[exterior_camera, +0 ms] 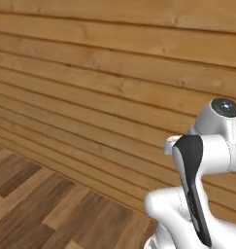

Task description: Take the strawberry from the fridge and place it on top of the pancake, located on the dining counter.

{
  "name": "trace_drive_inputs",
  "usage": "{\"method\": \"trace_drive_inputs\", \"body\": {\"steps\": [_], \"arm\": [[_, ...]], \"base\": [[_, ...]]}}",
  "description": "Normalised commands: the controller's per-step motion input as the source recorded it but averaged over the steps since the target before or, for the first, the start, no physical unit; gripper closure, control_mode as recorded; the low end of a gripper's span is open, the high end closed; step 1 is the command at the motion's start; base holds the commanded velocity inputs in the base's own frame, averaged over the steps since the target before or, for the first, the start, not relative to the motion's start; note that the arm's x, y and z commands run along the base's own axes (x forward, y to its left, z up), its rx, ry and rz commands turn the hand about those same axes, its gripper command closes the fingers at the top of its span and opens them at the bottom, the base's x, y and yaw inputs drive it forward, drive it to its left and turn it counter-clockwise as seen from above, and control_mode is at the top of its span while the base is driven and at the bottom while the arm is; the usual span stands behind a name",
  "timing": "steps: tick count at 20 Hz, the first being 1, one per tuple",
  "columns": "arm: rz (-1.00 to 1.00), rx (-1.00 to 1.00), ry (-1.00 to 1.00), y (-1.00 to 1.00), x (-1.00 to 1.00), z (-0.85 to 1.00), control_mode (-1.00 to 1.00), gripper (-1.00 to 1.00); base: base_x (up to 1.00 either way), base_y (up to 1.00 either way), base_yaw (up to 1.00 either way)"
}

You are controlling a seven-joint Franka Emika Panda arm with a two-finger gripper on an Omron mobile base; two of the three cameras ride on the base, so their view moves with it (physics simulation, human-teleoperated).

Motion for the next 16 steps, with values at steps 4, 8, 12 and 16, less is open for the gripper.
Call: {"method": "trace_drive_inputs", "body": {"steps": [4, 8, 12, 16], "arm": [[0.00, 0.00, 0.00, 0.00, 0.00, 0.00, 1.00, 1.00], [0.00, 0.00, 0.00, 0.00, 0.00, 0.00, 1.00, 1.00], [0.00, 0.00, 0.00, 0.00, 0.00, 0.00, 1.00, 1.00], [0.00, 0.00, 0.00, 0.00, 0.00, 0.00, 1.00, 1.00]], "base": [[0.31, 0.00, 0.97], [0.30, 0.00, 1.00], [0.46, -0.02, 0.97], [0.63, -0.12, 0.92]]}}
